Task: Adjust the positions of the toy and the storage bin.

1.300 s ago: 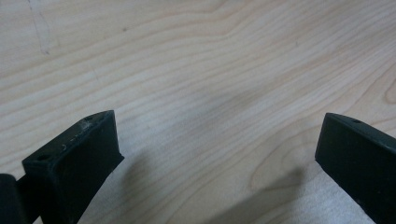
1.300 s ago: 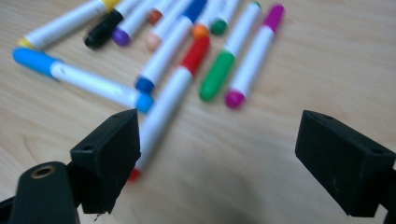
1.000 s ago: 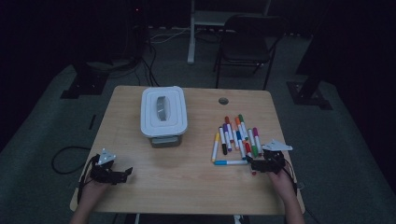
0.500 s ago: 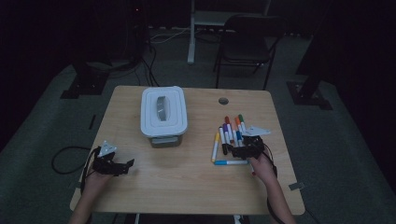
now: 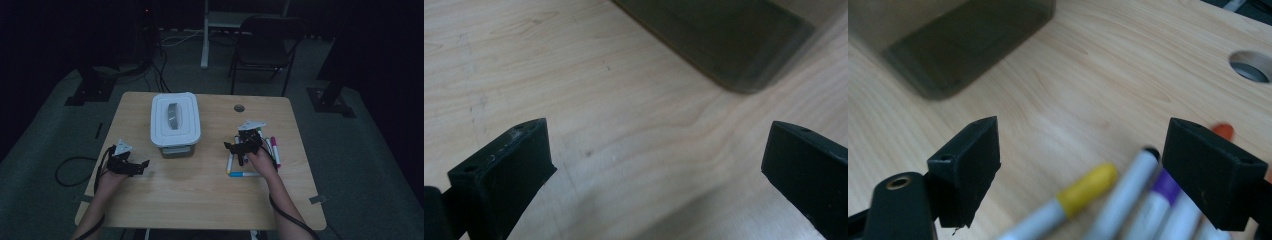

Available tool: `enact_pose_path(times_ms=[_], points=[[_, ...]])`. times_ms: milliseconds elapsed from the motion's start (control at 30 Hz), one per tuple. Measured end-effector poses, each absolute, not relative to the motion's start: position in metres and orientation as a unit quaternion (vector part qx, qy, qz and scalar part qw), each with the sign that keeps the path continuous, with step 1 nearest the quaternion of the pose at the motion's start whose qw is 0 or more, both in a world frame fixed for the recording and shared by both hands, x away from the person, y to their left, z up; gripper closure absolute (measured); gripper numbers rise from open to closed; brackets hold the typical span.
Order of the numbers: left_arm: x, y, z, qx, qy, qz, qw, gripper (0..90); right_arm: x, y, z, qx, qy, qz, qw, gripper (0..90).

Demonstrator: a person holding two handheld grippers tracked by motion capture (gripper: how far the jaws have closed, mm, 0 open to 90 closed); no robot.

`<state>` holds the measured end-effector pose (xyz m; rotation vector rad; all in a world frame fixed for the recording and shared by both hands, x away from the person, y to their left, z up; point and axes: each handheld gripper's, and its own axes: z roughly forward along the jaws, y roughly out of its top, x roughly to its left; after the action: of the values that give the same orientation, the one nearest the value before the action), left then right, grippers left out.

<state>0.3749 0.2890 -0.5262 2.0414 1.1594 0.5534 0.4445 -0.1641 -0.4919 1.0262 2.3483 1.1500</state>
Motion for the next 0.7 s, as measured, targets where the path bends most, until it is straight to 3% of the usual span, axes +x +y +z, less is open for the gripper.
enact_pose_path(times_ms=[333, 433, 700], points=[[0.408, 0.286, -0.531, 0.794, 0.452, 0.201, 0.352, 0.4, 0.473, -0.127, -0.495, 0.363, 0.821, 0.413, 0.154, 15.3], [0.418, 0.288, -0.533, 0.793, 0.456, 0.196, 0.354, 0.4, 0.485, -0.120, -0.500, 0.376, 0.821, 0.409, 0.131, 15.4], [0.443, 0.292, -0.539, 0.784, 0.472, 0.199, 0.351, 0.4, 0.511, -0.100, -0.504, 0.387, 0.824, 0.392, 0.134, 15.3]])
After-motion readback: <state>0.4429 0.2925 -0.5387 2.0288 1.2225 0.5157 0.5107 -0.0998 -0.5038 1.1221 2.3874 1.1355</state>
